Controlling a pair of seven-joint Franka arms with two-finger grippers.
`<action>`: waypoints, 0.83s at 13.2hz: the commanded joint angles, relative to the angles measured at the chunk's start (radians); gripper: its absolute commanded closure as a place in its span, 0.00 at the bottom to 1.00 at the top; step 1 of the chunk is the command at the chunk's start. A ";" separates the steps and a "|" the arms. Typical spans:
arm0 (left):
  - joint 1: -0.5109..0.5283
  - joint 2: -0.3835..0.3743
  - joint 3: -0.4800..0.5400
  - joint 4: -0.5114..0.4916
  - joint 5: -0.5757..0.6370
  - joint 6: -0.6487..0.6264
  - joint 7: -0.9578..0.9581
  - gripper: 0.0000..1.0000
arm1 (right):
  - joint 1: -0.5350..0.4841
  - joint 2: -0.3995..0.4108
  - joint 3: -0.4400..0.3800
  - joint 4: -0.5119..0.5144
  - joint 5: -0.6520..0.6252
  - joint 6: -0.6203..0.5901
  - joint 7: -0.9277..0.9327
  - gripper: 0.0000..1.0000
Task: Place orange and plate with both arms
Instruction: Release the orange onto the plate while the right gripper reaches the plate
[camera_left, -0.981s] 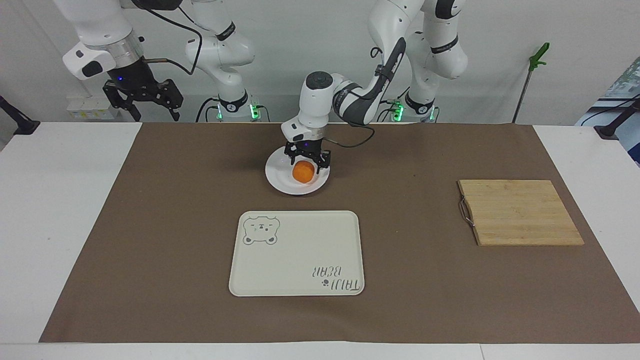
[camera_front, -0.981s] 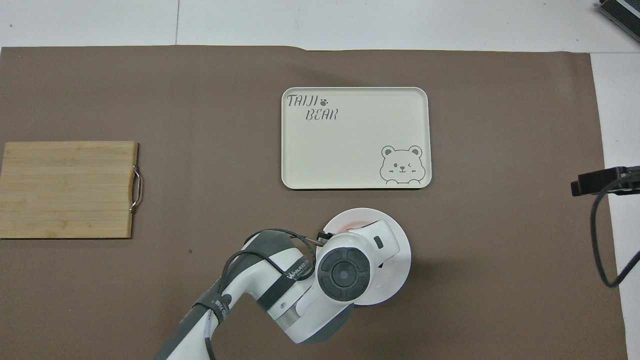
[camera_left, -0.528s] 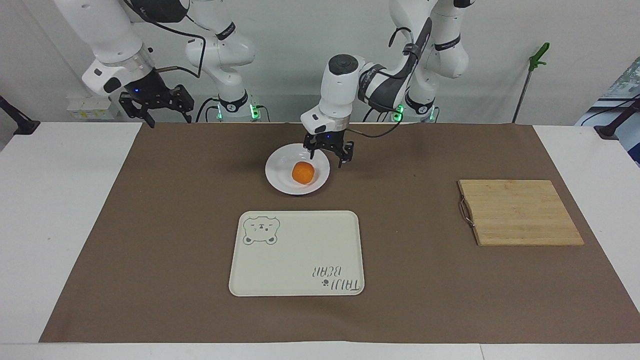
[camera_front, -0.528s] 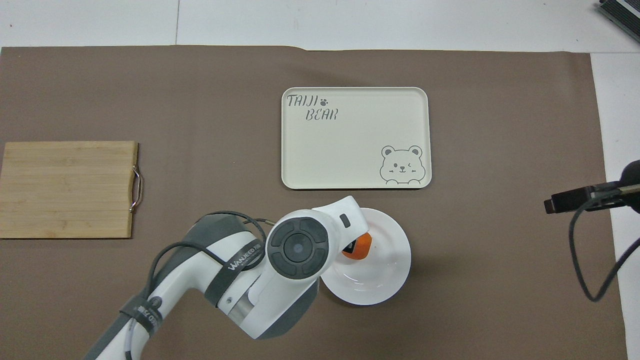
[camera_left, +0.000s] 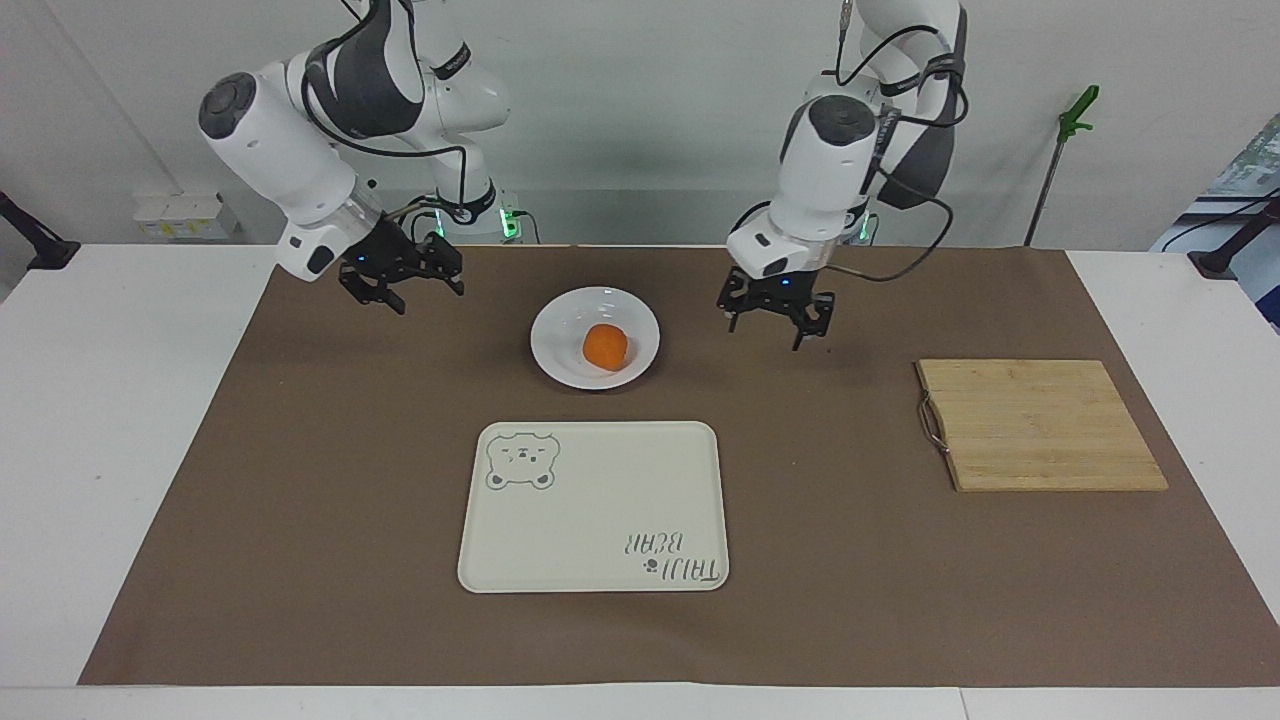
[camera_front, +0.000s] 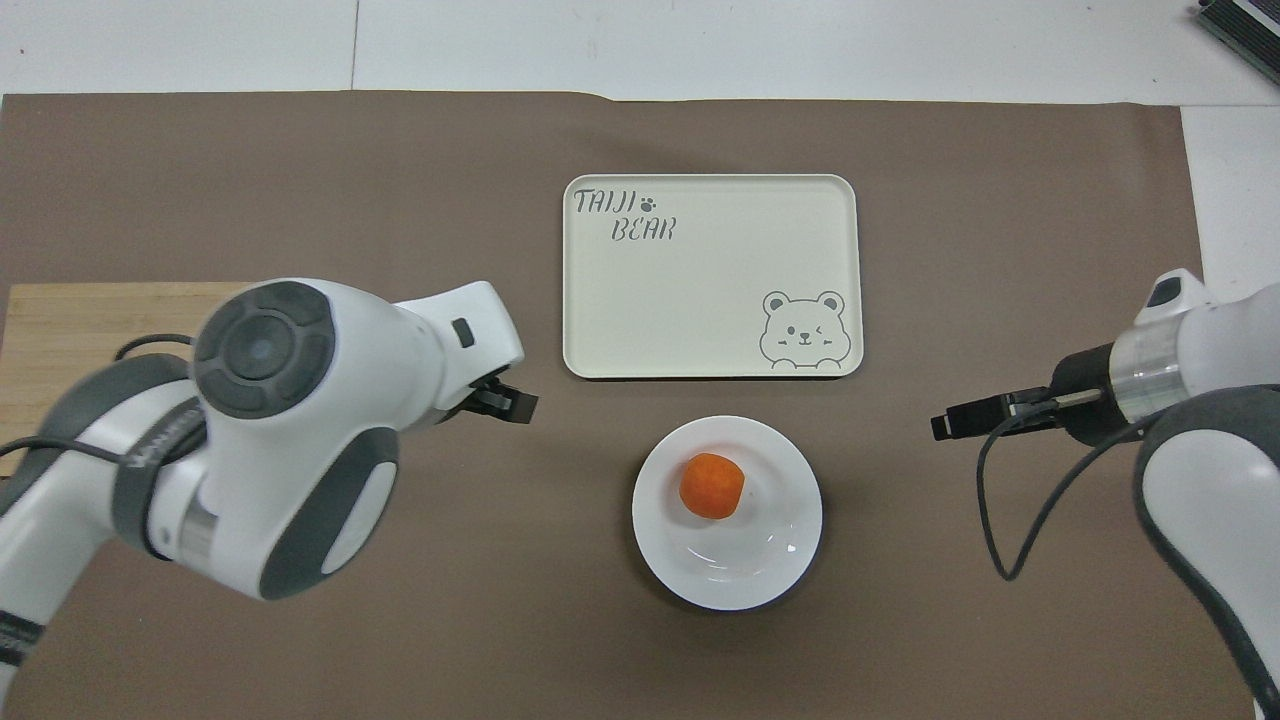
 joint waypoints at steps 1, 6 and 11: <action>0.146 -0.053 -0.013 0.065 -0.002 -0.124 0.167 0.00 | 0.033 -0.030 -0.001 -0.137 0.106 0.104 -0.072 0.00; 0.349 -0.035 -0.013 0.313 -0.001 -0.321 0.310 0.00 | 0.070 0.008 -0.001 -0.237 0.238 0.198 -0.248 0.00; 0.403 0.045 -0.012 0.551 0.001 -0.496 0.309 0.00 | 0.099 0.048 -0.001 -0.340 0.397 0.316 -0.406 0.00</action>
